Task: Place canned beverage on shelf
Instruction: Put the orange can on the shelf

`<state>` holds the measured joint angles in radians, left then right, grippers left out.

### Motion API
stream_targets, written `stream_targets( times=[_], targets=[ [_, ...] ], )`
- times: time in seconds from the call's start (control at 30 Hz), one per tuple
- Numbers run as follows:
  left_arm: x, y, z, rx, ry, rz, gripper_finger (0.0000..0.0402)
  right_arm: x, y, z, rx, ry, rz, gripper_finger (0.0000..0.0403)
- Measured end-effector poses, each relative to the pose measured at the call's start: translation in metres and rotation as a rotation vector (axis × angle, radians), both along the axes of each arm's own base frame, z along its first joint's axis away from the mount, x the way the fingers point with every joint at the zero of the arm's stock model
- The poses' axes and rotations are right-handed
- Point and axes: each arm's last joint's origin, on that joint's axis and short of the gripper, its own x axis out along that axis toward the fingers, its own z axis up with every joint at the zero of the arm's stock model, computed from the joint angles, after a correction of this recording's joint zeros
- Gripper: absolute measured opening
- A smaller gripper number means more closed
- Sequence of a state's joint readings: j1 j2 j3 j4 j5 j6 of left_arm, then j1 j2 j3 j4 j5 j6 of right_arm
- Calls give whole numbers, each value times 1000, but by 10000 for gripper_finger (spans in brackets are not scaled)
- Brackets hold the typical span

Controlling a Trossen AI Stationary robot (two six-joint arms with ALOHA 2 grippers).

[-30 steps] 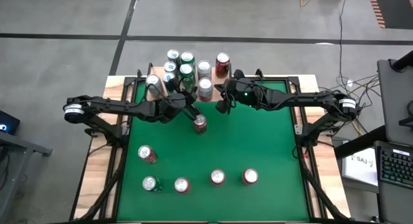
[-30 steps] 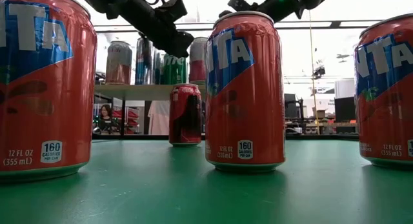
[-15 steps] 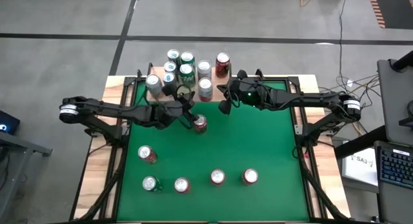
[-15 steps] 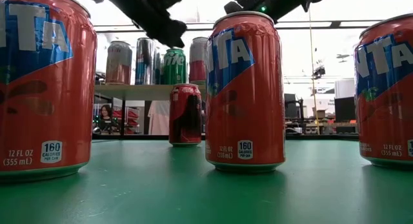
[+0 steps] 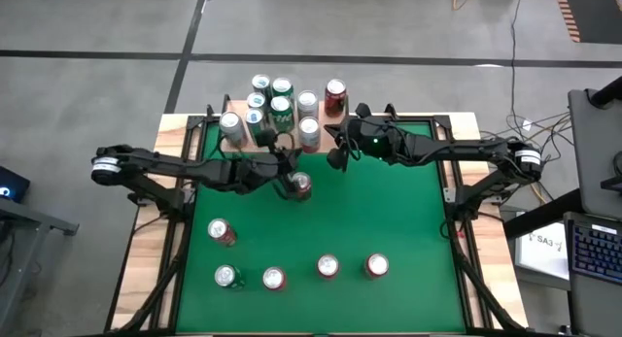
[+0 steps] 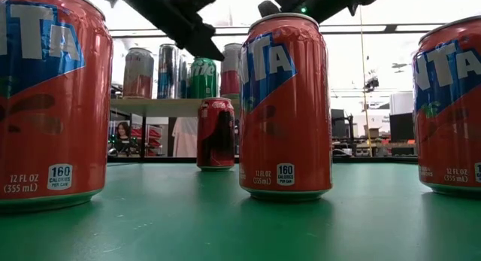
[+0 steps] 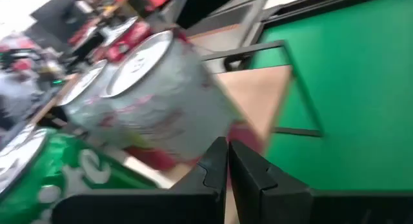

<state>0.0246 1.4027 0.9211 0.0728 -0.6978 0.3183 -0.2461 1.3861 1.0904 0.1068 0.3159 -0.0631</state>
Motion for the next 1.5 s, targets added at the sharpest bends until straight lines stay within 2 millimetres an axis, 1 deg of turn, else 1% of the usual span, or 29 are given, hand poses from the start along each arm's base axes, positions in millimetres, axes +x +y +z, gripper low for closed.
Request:
stream_targets(
  times=[0.1, 0.27, 0.53, 0.67, 0.83, 1.0, 1.1, 1.33, 1.43, 1.5],
  targets=[
    [4, 9, -5, 6, 2, 37, 0, 5, -3, -3, -14, -20, -3, 9],
    [6, 16, -8, 1, -5, 60, 0, 12, -7, -11, -15, -12, -9, 9],
    [9, 28, -6, 3, -62, 96, 0, 10, -5, -8, 9, -41, -11, 9],
    [9, 34, -8, 2, -58, 114, 0, 11, -1, -8, 25, -42, -3, 9],
    [8, 42, -8, -29, -97, 159, 0, 12, 4, -8, 24, -41, 2, 9],
    [6, 41, -6, -13, -100, 200, 0, 9, 4, -7, 14, -35, -39, 9],
    [3, 37, -4, -12, -88, 190, 0, 7, 4, -4, 17, -36, -38, 9],
    [1, 28, -5, -17, -41, 163, 0, 4, 9, -1, 28, -34, -32, 9],
    [2, 22, -7, -20, -16, 112, 0, 0, 12, 5, 40, -56, -27, 9],
    [4, 18, -7, -39, -3, 32, 0, -3, 16, 10, 45, -69, -20, 9]
  ],
)
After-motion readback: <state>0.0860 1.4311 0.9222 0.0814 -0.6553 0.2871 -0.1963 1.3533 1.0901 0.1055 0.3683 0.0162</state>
